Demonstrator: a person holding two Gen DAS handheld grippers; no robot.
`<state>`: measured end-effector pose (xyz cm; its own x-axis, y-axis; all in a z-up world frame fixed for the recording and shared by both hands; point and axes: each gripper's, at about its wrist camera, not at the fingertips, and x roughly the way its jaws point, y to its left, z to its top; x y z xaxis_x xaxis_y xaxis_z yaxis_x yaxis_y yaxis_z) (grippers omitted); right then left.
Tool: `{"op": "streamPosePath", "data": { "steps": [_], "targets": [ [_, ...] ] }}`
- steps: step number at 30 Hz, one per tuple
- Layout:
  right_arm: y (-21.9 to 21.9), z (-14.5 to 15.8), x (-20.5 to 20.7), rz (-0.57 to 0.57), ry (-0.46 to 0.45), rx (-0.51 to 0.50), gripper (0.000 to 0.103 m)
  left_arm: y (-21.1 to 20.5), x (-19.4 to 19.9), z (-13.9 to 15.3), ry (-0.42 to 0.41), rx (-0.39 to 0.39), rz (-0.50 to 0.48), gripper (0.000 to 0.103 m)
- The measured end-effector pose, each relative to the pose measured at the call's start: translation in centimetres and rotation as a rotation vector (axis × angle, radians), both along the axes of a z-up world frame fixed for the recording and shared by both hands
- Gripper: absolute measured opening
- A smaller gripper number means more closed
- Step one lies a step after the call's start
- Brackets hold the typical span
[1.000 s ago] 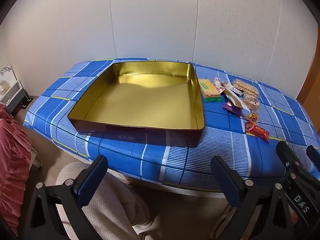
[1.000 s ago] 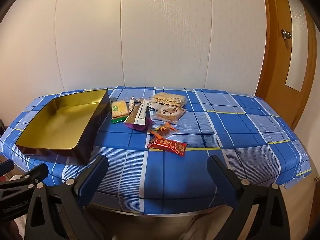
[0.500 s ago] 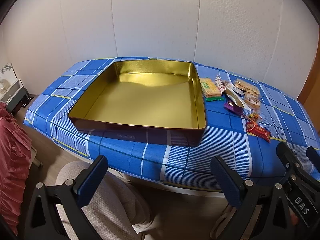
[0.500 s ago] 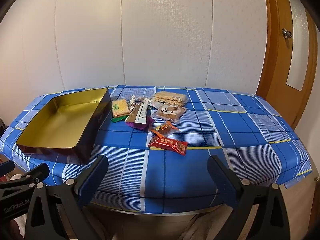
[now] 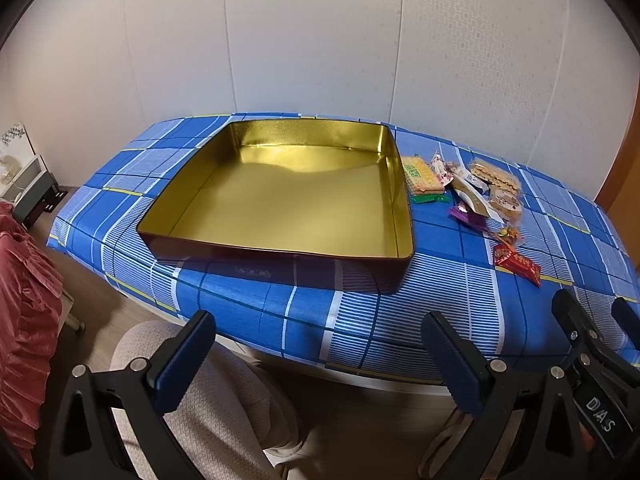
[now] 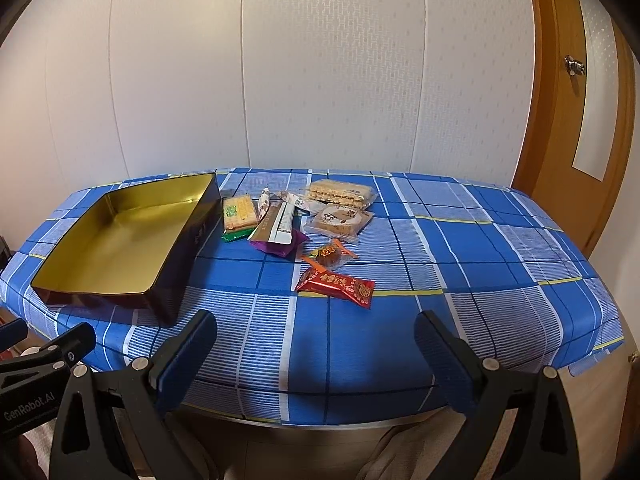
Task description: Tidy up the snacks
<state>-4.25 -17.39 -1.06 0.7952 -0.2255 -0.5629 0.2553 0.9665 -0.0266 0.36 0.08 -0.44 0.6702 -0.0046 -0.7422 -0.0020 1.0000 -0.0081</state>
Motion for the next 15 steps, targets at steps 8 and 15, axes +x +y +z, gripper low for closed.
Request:
{"op": "streamPosePath", "data": {
  "steps": [8,15],
  "targets": [
    [-0.18,0.04,0.09,-0.007,-0.001,-0.001,0.101,0.11,0.1,-0.04,0.004,0.0,0.002,0.103],
    [-0.18,0.23,0.17,-0.006,-0.005,0.0,0.101,0.0,0.31,-0.11,0.009,0.004,0.003,0.103]
  ]
}}
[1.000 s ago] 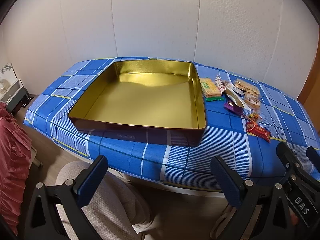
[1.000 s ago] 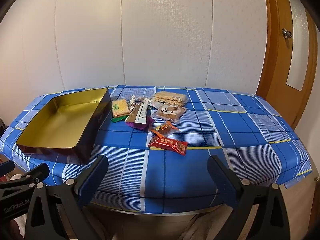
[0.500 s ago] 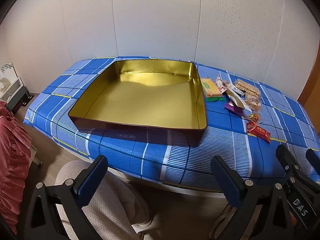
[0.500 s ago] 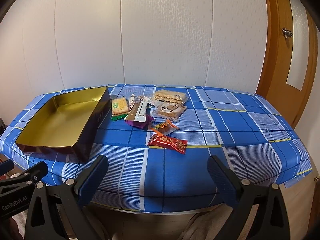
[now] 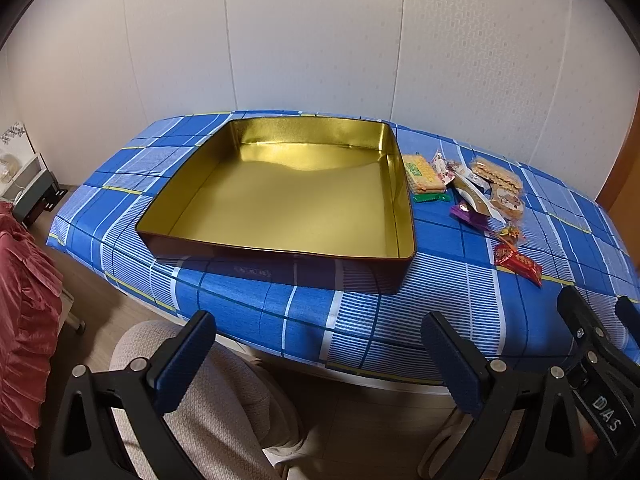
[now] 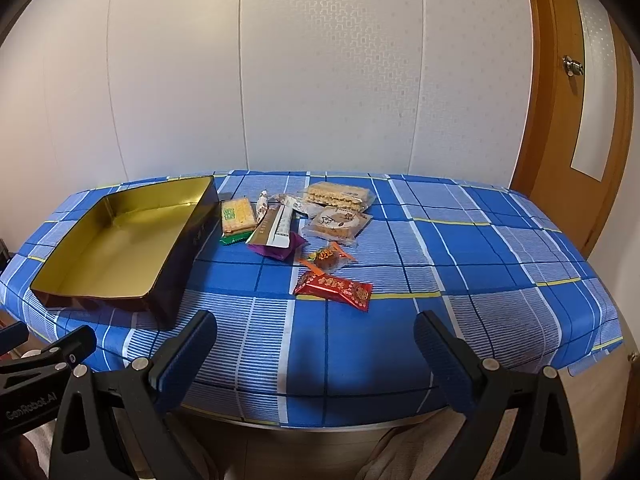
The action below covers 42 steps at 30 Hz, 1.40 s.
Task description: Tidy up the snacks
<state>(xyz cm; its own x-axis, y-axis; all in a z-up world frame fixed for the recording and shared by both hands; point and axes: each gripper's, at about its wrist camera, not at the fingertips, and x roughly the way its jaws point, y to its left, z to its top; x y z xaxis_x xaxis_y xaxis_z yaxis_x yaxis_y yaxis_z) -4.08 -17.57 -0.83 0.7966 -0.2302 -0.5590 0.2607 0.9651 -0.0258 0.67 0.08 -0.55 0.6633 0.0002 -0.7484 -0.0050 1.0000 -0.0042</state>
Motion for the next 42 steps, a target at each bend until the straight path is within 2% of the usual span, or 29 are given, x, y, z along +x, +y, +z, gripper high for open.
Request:
{"op": "streamPosePath", "data": {
  "steps": [33,38,42],
  "targets": [
    [-0.8,0.4,0.4,0.013,-0.006,0.007,0.101,-0.4,1.0,-0.7,0.039,0.011,0.002,0.103],
    [-1.3,0.5,0.4,-0.001,-0.012,-0.027,0.101,-0.7,1.0,-1.1,0.059,0.005,-0.032,0.103],
    [-2.7,0.9,0.4,0.001,-0.084,-0.086,0.103,-0.9,1.0,-1.8,0.088,-0.018,-0.068,0.103]
  ]
}}
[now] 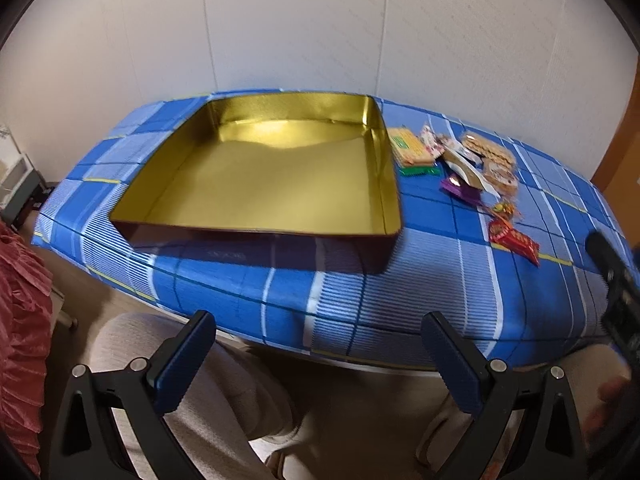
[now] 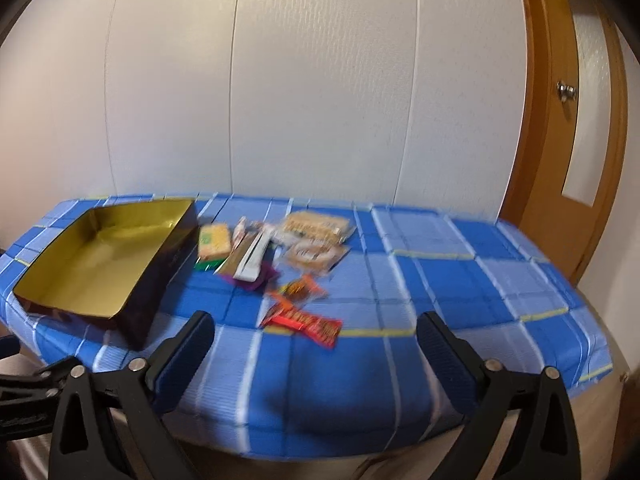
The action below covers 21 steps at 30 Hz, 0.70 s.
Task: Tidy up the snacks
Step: 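Grasp the red candy bar with the right gripper while the left gripper grasps the orange-edged candy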
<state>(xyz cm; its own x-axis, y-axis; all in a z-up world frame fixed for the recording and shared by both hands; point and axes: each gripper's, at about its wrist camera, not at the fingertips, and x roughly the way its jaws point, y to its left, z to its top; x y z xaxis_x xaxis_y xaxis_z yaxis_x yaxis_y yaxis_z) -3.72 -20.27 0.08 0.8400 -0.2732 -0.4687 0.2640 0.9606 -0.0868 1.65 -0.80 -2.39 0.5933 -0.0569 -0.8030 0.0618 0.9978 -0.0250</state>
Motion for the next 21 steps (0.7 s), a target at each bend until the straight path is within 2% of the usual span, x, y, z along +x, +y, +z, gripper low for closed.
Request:
{"op": "streamPosePath", "data": {
  "steps": [2,6,8,10,11,12,15,19,21],
  "targets": [
    [-1.4,-0.2,0.2,0.032,-0.017,-0.006,0.103,0.1,0.1,-0.5,0.013,-0.041,-0.028,0.103],
    [-4.9,-1.4,2.3,0.039,0.127,0.054,0.103,0.4,0.0,-1.8,0.059,-0.145,-0.065,0.103],
    [-6.3,-2.0,3.2,0.081,0.166,0.103,0.101,0.1,0.0,-2.4,0.085,-0.138,-0.075,0.103],
    [-7.1,-2.7,4.7,0.125,0.234,0.121,0.089,-0.5,-0.2,-2.9,0.098,-0.111,-0.087,0.103],
    [-7.1,-3.1,5.4,0.145,0.263,0.113,0.086,-0.8,-0.3,-3.1,0.105,-0.098,-0.1,0.103],
    [-7.0,-3.4,5.9,0.171,0.288,0.103,0.082,-0.9,-0.3,-3.2,0.115,-0.102,-0.112,0.103],
    [-6.7,-4.6,8.1,0.285,0.36,0.1,0.058,-1.1,-0.5,-3.6,0.146,-0.155,-0.144,0.103],
    [-5.5,-5.6,10.0,0.4,0.413,0.032,0.057,-1.8,-0.5,-3.4,0.129,-0.15,-0.16,0.103],
    [-5.3,-6.3,11.1,0.429,0.45,0.053,0.052,-2.1,-0.4,-3.1,0.118,-0.123,-0.169,0.103]
  ]
}}
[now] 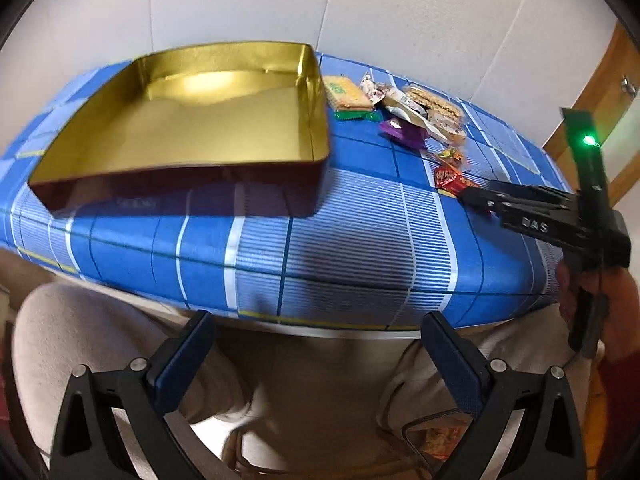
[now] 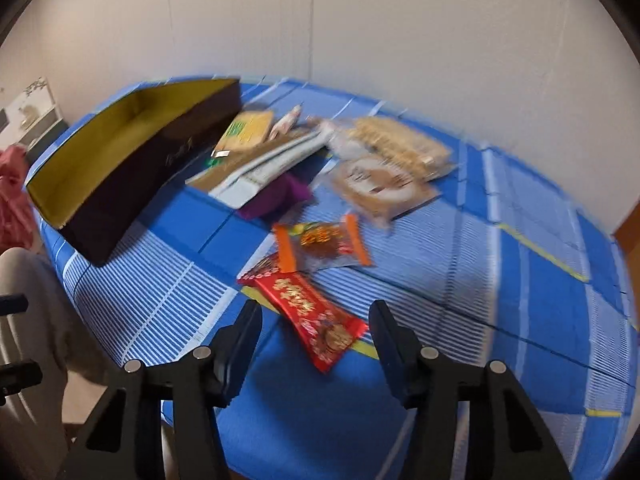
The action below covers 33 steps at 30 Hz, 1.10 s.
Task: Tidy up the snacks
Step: 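Grasp the red candy bar with the right gripper while the left gripper grasps the orange-edged candy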
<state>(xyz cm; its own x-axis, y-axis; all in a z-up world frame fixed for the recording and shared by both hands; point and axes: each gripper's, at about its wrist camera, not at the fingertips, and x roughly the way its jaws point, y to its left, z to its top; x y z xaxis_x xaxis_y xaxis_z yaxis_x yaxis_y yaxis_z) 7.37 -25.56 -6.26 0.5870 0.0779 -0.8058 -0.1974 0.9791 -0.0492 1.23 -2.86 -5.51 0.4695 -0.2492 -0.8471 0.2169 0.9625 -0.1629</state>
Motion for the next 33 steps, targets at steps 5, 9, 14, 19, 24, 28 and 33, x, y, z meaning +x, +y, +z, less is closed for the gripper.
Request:
{"op": "streamPosePath", "data": {
  "steps": [5,9,14,19,24,28,33],
  "targets": [
    [0.0,-1.4,1.2,0.042,0.011,0.027,0.045,-0.4,0.7,0.3,0.016,-0.007,-0.027,0.103],
    [-0.6,-1.5,0.8,0.037,-0.015,0.087,0.044,-0.8,1.5,0.6,0.01,-0.009,-0.024,0.103],
    [-2.1,-1.7,-0.4,0.014,-0.071,0.246,0.045,-1.3,2.3,1.2,0.009,-0.02,-0.027,0.103],
    [-3.0,-1.7,0.9,0.038,-0.029,0.357,0.045,-2.2,3.0,2.0,-0.011,-0.012,-0.035,0.103],
    [-1.9,-1.6,1.6,0.085,-0.027,0.301,0.045,-3.5,4.0,2.7,-0.026,-0.012,-0.042,0.103],
    [-0.7,-2.1,0.6,0.115,-0.075,0.261,0.028,-4.5,5.0,3.1,-0.028,-0.009,-0.049,0.103],
    [-2.2,-2.1,-0.7,0.065,-0.093,0.301,0.026,-6.0,6.4,4.0,-0.045,-0.02,-0.068,0.103]
  ]
}}
